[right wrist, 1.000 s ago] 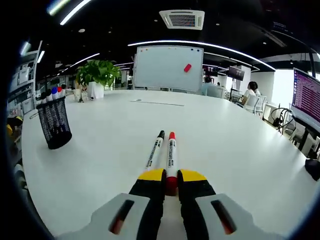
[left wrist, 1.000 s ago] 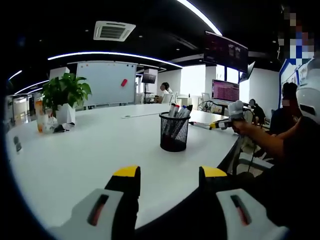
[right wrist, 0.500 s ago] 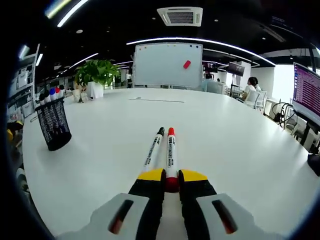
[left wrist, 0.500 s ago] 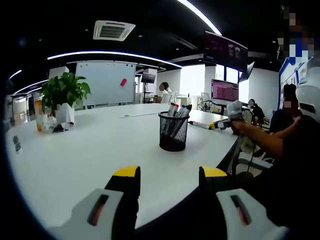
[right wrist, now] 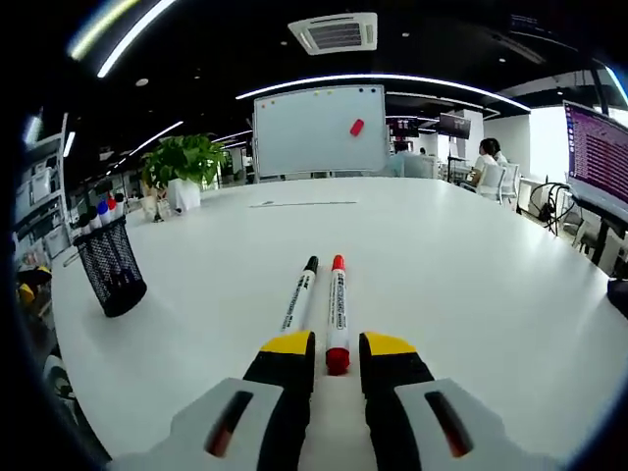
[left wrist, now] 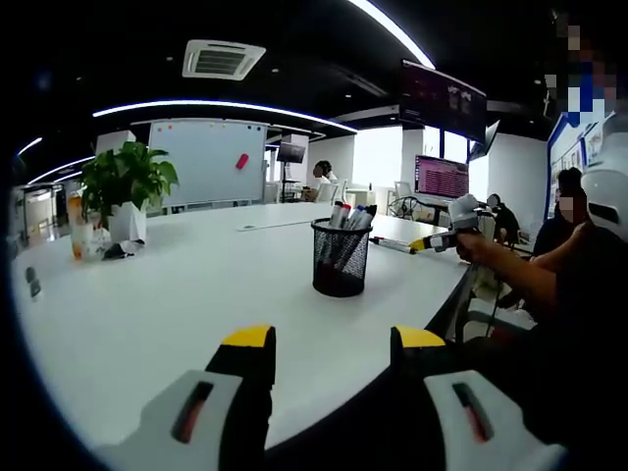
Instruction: Pick up the whiteboard markers from the pen holder and place them facing the whiteboard neatly
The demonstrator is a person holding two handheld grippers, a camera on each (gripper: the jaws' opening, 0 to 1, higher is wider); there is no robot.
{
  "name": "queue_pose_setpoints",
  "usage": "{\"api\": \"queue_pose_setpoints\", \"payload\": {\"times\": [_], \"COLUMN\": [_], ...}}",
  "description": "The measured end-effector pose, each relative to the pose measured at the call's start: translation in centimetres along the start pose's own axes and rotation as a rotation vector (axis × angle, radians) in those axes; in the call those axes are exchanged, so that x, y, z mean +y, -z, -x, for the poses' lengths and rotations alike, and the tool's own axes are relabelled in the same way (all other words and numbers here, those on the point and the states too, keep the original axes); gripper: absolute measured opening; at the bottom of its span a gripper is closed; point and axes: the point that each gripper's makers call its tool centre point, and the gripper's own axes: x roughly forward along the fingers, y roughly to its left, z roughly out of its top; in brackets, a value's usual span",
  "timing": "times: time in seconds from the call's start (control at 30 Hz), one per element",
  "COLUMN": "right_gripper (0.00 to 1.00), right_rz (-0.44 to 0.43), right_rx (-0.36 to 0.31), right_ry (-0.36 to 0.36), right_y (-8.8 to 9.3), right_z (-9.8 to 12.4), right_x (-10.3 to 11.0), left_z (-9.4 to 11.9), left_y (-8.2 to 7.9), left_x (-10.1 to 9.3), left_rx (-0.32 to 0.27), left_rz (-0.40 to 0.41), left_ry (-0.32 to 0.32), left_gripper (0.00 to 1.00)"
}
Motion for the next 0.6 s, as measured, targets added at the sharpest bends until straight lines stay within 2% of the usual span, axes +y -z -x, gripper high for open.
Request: {"api": "queue_pose_setpoints", "payload": {"times": [0.13,0.23,0.33,0.4,0.6], "right_gripper": [0.28,0.32,0.35,0.36,0.4], "right_rz": [-0.011,0.011,0.014,0.023,0.063], "right_rx": [-0.03,-0.101,-0.121,-0.158,-0.206], "right_ry": [-0.011,-0.018,-0.009,-0.003,-0.029], "right_y": [-0.9,-2.7,-3.3,-4.2,-6.5], "right_z": [0.1,0.3,0.5,0.9,2.2], "right_x": [-0.4,-0.7,-1.0,-1.3,-0.4], "left_z": [0.1,0.2,0.2,0.3,0.4], "left_y": [-0.1,-0.2,-0.3,-0.3,-0.4], "left_x": [0.0,0.1,0.1,0.1,0.1], "left_rx": [-0.002,-0.004,-0.006,-0.008,-0.01], "left_rz": [-0.002,-0.004,-0.005,-0.006,-0.007], "left_ry": [-0.003,-0.005,-0.006,-0.006,-0.009], "left_gripper": [0.48,0.48,0.48,0.48,0.48]}}
